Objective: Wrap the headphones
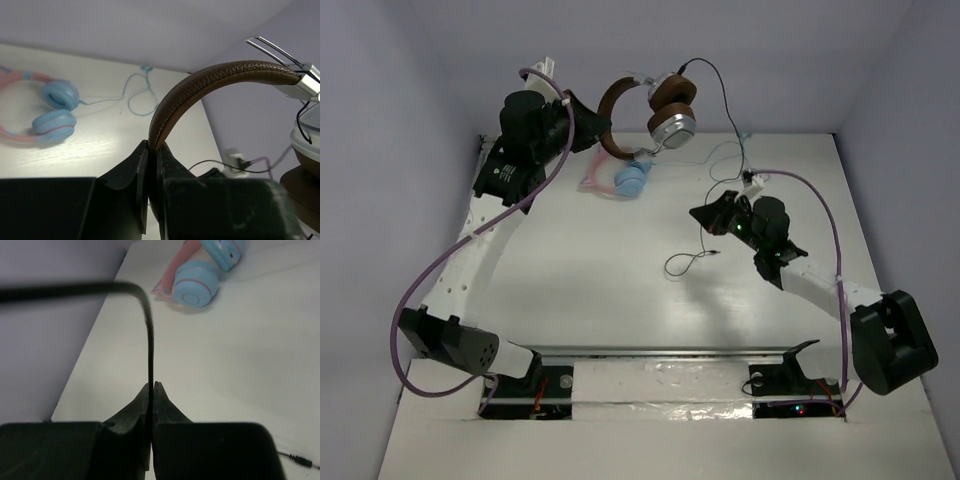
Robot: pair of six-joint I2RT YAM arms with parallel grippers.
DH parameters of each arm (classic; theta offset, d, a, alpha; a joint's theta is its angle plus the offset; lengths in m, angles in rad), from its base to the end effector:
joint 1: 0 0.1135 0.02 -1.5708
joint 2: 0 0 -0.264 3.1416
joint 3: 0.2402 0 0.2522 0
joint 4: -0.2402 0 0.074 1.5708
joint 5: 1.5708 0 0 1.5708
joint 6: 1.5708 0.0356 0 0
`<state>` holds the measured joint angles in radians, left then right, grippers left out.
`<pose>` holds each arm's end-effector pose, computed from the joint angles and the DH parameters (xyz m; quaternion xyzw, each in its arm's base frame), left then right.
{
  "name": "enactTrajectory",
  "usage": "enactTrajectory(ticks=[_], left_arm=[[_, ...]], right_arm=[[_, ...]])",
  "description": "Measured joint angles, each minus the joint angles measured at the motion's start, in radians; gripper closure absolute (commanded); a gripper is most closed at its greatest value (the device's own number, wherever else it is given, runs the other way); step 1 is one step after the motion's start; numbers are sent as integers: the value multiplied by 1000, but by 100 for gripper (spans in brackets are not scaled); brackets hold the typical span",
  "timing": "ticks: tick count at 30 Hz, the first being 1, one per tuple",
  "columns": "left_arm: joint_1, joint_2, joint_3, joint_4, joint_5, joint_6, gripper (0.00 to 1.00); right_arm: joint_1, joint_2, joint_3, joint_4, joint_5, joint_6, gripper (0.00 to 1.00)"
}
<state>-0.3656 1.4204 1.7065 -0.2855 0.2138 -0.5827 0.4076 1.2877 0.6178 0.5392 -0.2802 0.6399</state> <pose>0.2843 -0.1169 0.5013 -0.0011 0.7069 -0.3882 0.5913 0.2557 0.1211 0.2478 -0.0052 0.7501 0.4175 0.5129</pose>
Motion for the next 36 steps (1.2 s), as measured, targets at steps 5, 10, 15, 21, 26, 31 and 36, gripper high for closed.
enactTrajectory(ticks=[5,10,15,21,26,31,36], left_arm=[[85,-35,-260,108,24,-111,100],[97,-39,-459,238,23,-254,100],[92,-49,-562,331,2,-346,100],[96,-103,-606,415,-51,-415,100],[113,-135,-619,482,-49,-457,100],[110,-138,-636,522,-55,-496,100],[71,-138,-636,529,-101,-500,100]], right_arm=[[8,39,132,-107,53,-13,100],[72,138,191,-223,85,-30,100],[200,216,230,-365,130,-59,100],[304,225,223,-466,185,-68,100],[307,194,144,-473,223,-55,100],[335,195,142,-480,259,-44,100],[410,215,186,-500,315,-42,100]])
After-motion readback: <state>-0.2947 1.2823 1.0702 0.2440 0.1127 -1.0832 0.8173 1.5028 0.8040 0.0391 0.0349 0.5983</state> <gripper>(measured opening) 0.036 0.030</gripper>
